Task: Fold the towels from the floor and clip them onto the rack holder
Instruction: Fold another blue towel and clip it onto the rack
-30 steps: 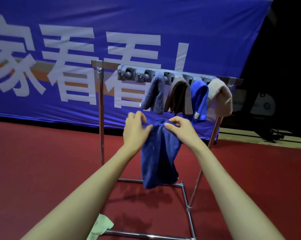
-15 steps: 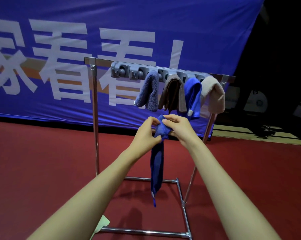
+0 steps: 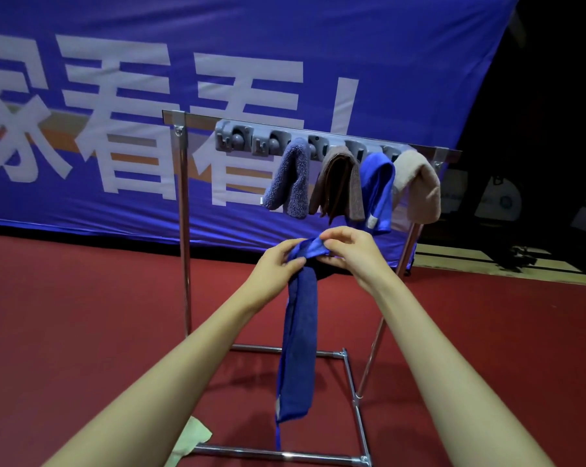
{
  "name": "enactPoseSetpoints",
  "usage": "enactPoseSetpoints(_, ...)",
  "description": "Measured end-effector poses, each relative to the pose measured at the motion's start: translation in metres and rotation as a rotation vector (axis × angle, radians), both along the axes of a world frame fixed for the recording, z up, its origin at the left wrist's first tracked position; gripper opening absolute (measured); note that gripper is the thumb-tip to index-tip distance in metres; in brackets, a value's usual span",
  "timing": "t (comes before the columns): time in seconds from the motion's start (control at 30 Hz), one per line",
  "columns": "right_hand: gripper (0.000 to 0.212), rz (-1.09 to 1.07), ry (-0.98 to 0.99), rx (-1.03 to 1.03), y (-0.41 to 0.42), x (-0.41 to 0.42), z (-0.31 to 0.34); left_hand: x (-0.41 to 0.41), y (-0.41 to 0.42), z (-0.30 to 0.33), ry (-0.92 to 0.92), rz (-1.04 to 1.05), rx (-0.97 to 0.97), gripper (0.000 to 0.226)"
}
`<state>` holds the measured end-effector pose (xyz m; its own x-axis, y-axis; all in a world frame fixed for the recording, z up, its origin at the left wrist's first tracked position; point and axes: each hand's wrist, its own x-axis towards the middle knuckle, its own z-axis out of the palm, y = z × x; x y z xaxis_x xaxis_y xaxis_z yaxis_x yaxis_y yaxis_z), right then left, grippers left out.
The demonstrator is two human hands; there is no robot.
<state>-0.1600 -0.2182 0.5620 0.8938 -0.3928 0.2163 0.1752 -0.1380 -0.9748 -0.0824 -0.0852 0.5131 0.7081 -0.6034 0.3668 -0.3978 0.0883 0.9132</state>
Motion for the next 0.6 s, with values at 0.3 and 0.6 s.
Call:
enactPoseSetpoints(0.3, 0.02, 0.045, 0.001, -0.24, 0.001, 0.005, 0.0, 0.015, 0.008, 0.01, 0.219, 0.229, -0.154, 0.021)
enactPoseSetpoints(0.6, 0.022, -0.132, -0.092, -0.648, -0.006, 0.01, 0.005, 0.024, 0.011, 0.026, 0.152, 0.245, -0.101, 0.025)
